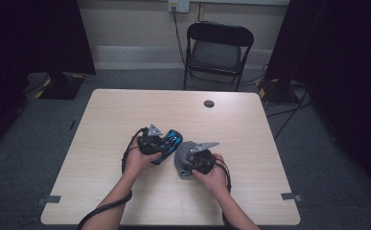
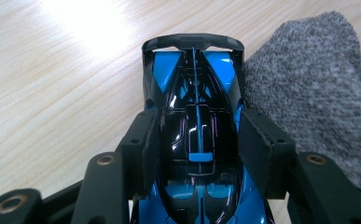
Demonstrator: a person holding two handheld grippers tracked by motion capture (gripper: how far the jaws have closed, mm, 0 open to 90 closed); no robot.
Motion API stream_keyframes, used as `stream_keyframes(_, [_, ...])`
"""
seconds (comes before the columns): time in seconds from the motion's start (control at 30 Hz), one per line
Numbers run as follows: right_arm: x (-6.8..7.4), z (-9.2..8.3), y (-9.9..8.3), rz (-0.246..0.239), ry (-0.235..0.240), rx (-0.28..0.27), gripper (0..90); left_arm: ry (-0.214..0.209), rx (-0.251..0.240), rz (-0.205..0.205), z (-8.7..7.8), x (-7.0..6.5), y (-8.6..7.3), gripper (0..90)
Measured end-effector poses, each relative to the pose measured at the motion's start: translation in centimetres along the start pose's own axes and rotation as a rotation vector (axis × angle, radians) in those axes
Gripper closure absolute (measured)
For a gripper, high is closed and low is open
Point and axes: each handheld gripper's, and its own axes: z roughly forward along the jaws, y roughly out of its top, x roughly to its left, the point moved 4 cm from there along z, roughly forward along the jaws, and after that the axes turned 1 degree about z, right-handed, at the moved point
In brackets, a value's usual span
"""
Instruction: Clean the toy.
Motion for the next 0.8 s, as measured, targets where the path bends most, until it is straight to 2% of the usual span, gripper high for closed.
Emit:
stream_keyframes(0.5, [2.4, 0.3, -0.2, -0.048, 0.065, 0.015, 76.4, 0.002, 0.001, 0.001, 0.0, 0.0, 0.0, 49.1])
stream_keyframes(0.8, [4.1, 0.6, -0.3, -0.082, 0.120, 0.020, 76.4, 0.009, 0.005, 0.008, -0.1, 0.0, 0.0, 49.1])
